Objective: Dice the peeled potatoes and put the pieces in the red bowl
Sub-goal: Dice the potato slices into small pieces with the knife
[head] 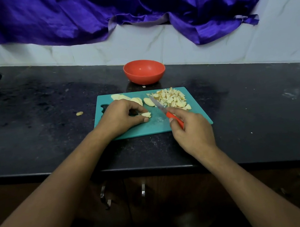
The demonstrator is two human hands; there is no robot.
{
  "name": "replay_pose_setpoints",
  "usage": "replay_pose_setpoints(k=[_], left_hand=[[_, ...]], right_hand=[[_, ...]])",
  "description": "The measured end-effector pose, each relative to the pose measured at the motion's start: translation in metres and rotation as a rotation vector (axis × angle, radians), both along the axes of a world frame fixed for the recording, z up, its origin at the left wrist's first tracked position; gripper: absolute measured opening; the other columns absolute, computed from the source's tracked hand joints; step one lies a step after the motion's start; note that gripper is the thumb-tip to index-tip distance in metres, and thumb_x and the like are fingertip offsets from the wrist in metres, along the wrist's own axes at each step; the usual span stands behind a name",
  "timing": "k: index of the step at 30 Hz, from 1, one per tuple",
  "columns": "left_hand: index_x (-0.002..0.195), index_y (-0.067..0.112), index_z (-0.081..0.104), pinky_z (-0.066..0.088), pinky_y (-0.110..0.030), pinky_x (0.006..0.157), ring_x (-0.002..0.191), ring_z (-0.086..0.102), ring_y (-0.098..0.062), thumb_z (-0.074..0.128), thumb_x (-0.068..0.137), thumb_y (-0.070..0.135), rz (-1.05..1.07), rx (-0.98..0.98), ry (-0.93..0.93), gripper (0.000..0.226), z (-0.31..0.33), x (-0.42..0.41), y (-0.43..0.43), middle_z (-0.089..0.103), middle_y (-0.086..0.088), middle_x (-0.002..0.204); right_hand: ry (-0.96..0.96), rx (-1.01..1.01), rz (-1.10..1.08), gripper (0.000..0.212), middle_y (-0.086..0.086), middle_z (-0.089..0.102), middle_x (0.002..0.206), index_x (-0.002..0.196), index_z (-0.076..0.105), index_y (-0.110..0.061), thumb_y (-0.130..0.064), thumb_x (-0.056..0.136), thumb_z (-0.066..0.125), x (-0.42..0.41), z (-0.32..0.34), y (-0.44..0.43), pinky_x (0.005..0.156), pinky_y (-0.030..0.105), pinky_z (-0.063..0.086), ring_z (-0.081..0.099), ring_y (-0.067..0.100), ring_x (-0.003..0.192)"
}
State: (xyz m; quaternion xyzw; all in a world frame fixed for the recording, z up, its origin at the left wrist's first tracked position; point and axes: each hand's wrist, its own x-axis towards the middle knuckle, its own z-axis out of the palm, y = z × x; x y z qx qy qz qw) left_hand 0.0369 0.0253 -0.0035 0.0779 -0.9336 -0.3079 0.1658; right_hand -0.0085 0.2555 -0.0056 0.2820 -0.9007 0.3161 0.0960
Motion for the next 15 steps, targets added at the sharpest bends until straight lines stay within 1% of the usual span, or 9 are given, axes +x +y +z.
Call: replay_pose_setpoints(k=[2,4,7,9,11,15], left_hand=[[0.102,0.035,0.081,0.057,-0.034,0.086,0.091,0.065,0.000,0.088,0.076,0.043,0.037,0.013,0.044,0.028,-0.004,0.002,0.003,0.075,0.017,0.094],[0.106,0.032,0.080,0.058,-0.034,0.089,0.092,0.067,0.001,0.088,0.076,0.042,0.032,0.025,0.083,0.033,-0.006,0.004,0.004,0.076,0.016,0.097],[0.106,0.031,0.078,0.058,-0.034,0.090,0.093,0.068,0.003,0.088,0.076,0.043,0.008,0.034,0.098,0.034,-0.005,0.008,0.004,0.075,0.017,0.097],[0.104,0.033,0.079,0.058,-0.036,0.090,0.093,0.067,0.003,0.087,0.078,0.039,0.004,0.033,0.100,0.028,-0.006,0.010,0.003,0.075,0.017,0.097],[0.102,0.034,0.079,0.058,-0.035,0.089,0.091,0.067,0.002,0.087,0.079,0.036,0.011,0.031,0.112,0.024,-0.007,0.012,0.003,0.073,0.017,0.094],[0.097,0.034,0.080,0.057,-0.036,0.088,0.090,0.067,0.000,0.086,0.080,0.036,0.038,0.024,0.129,0.019,-0.008,0.011,0.005,0.075,0.018,0.092]], right_hand=[[-0.002,0.022,0.011,0.040,-0.013,0.072,0.092,0.140,0.059,-0.040,-0.037,0.101,0.054,0.005,0.000,-0.003,0.054,0.024,0.039,0.050,0.004,0.056],[-0.006,0.036,0.017,0.041,-0.012,0.073,0.104,0.142,0.059,-0.038,-0.037,0.101,0.053,0.011,0.001,-0.007,0.058,0.027,0.045,0.051,0.004,0.061],[0.008,0.074,0.010,0.041,-0.009,0.072,0.108,0.143,0.057,-0.037,-0.037,0.102,0.052,0.019,0.004,-0.014,0.063,0.028,0.045,0.053,0.004,0.067],[0.022,0.094,0.010,0.042,-0.008,0.072,0.105,0.144,0.056,-0.037,-0.037,0.103,0.051,0.022,0.006,-0.017,0.063,0.029,0.043,0.052,0.005,0.069],[0.042,0.114,0.012,0.043,-0.007,0.071,0.095,0.145,0.055,-0.038,-0.035,0.102,0.050,0.024,0.007,-0.020,0.062,0.029,0.039,0.050,0.005,0.068],[0.104,0.176,0.009,0.044,-0.007,0.066,0.082,0.147,0.051,-0.039,-0.035,0.103,0.047,0.029,0.009,-0.027,0.060,0.030,0.038,0.050,0.009,0.067]])
